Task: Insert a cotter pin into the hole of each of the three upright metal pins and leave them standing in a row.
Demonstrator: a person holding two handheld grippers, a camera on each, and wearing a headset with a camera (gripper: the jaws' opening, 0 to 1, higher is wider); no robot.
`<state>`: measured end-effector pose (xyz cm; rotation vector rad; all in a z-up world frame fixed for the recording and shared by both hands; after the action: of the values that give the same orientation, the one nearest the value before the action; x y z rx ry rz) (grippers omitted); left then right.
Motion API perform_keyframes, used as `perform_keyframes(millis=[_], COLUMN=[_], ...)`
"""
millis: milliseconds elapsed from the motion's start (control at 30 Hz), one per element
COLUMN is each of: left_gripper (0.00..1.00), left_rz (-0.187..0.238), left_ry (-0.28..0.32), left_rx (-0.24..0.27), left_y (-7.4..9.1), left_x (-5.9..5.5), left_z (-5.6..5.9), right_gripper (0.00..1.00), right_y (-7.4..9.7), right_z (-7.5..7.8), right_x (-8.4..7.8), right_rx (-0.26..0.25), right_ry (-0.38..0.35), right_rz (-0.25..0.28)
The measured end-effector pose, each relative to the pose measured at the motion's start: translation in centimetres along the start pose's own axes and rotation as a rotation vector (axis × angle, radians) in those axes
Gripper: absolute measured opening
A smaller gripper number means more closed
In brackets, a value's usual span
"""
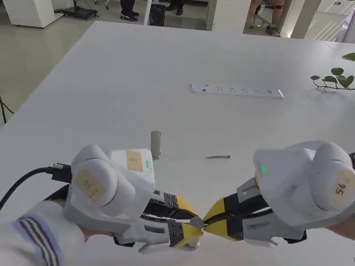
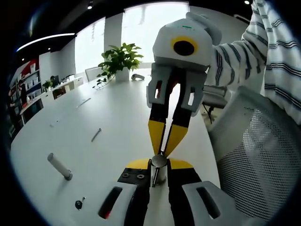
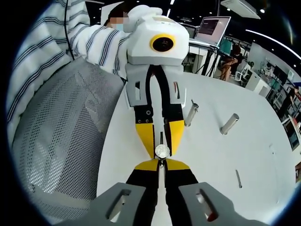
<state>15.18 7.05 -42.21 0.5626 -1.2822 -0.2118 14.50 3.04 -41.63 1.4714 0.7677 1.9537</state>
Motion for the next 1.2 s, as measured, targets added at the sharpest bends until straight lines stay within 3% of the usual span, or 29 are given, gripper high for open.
perform_keyframes(millis=[233,300,533,767,1000,1200], left_gripper=[0.1,0.1,0.11,0.2,0.42,0.67], left_rz=[-0.01,-0.011,-0.013,0.029,0.033,-0.019], left_ry=[0.011,0.077,0.076,0.065,0.063,0.059], left_rx=[0.003,0.005,0.012,0.015,0.031,0.046], left_y=[0.0,0.0,0.6,2.3,3.8,4.3], left_x=[0.0,-0.1,0.0,0.9,0.9,-0.3], left_z=[0.1,0.0,0.3,1.3,2.0,2.6], right_gripper=[0.0,0.01,0.1,0.16,0.2,0.2], right_y=[0.1,0.2,0.2,-0.5,-1.0,-1.3], right_z=[-0.1,-0.2,0.0,-0.7,-0.6,-0.7], right_x=[0.0,0.1,0.1,0.1,0.2,0.0], right_rx=[-0.01,-0.005,-0.022,0.002,-0.002,0.012], right_ry=[-0.012,-0.055,-0.057,-0.065,-0.086,-0.087], right_rz=[0.009,0.024,0.03,0.046,0.062,0.056])
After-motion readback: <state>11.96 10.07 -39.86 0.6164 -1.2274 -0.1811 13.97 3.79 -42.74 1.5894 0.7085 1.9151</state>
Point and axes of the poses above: the centre of the closed fingertips' face, and the gripper's own axes: y roughly backward along the fingers, z roughly to its right, x roughly out of its top, the point moved 3 cm from there along y, roughly backward along the fingers, and after that the axes turned 10 degrees about y, right-handed, at the moved point
